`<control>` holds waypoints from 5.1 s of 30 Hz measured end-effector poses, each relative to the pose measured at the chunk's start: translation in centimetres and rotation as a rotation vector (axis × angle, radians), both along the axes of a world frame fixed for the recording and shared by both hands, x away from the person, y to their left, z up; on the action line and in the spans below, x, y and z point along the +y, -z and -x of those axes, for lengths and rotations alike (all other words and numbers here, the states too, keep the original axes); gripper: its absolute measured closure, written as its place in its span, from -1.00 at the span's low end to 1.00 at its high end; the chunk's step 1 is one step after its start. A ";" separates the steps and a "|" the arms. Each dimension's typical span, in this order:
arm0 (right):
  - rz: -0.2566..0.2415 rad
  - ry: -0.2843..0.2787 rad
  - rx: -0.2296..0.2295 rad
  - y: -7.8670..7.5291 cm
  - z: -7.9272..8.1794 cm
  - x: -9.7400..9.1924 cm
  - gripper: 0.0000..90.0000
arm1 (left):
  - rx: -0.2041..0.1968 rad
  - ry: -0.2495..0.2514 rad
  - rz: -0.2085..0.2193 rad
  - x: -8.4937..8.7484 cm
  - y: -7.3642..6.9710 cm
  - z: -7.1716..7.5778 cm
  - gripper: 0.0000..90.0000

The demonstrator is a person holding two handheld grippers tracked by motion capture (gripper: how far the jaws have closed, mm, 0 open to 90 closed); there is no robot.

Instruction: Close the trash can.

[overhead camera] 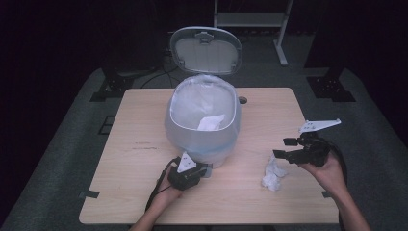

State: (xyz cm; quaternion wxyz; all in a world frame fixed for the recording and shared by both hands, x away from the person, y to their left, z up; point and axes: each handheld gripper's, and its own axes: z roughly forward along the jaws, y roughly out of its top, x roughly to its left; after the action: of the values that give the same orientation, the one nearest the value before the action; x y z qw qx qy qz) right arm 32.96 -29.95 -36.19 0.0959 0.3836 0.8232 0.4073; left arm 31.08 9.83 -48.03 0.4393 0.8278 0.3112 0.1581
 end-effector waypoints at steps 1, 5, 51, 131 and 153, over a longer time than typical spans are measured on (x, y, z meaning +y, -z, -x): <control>0.005 -0.001 -0.001 0.2 0.1 0.0 -0.36 | 0.000 0.000 0.001 0.0 0.0 0.0 0.59; 0.012 -0.006 0.002 1.0 0.3 0.1 -0.36 | 0.000 0.002 -0.008 0.0 0.0 0.0 0.59; 0.089 -0.042 0.007 7.3 1.8 0.8 -0.37 | -0.009 -0.003 -0.014 -0.1 0.0 0.1 0.59; 0.127 -0.061 0.019 6.8 2.4 0.2 0.82 | -0.010 -0.003 -0.018 -0.1 0.0 0.1 0.59; 0.032 -0.071 -0.007 2.5 2.7 0.0 0.82 | -0.011 -0.002 -0.023 -0.1 0.0 0.1 0.59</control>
State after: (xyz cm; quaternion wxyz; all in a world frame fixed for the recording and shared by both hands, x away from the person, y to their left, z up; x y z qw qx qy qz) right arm 30.29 -29.95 -38.66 0.0903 0.3512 0.8425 0.3983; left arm 30.94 9.73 -47.98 0.4314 0.8315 0.3080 0.1665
